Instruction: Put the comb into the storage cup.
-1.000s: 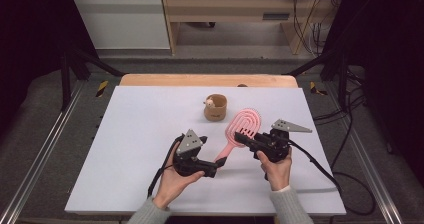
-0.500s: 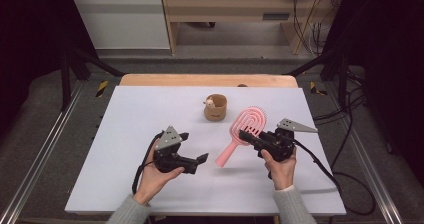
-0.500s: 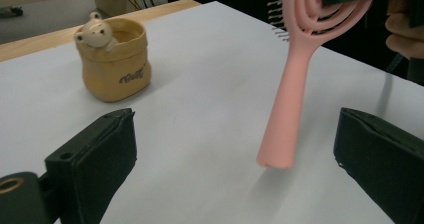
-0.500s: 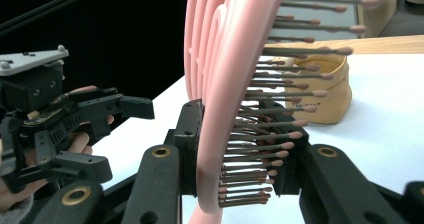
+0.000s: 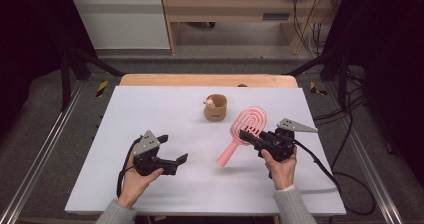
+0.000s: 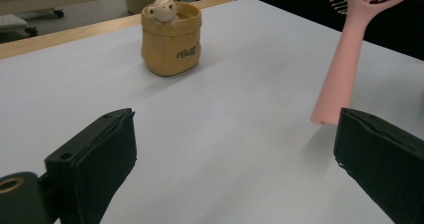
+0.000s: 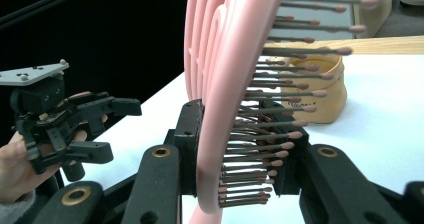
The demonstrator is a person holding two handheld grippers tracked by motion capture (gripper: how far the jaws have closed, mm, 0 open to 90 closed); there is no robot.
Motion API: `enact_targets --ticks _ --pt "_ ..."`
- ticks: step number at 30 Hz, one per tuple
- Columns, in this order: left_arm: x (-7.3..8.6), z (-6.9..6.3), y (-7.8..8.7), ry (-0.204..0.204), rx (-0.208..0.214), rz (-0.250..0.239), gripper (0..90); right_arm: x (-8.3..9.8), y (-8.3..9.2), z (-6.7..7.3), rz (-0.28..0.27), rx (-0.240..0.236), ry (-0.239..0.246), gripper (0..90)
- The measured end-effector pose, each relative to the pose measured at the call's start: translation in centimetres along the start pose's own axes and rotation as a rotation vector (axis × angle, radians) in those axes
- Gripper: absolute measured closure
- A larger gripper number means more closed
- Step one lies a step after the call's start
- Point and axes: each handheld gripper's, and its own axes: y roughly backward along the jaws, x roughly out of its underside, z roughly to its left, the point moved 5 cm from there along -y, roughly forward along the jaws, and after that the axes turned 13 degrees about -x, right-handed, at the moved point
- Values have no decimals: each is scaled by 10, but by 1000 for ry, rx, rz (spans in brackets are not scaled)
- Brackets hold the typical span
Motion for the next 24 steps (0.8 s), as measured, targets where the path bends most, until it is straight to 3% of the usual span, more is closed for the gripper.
enact_targets --ticks 13,24 --pt "16 26 17 12 -40 -22 35 -1 1 0 0 3 6 641" --pt "34 50 30 28 -104 -24 35 -5 -1 -2 7 22 20 641"
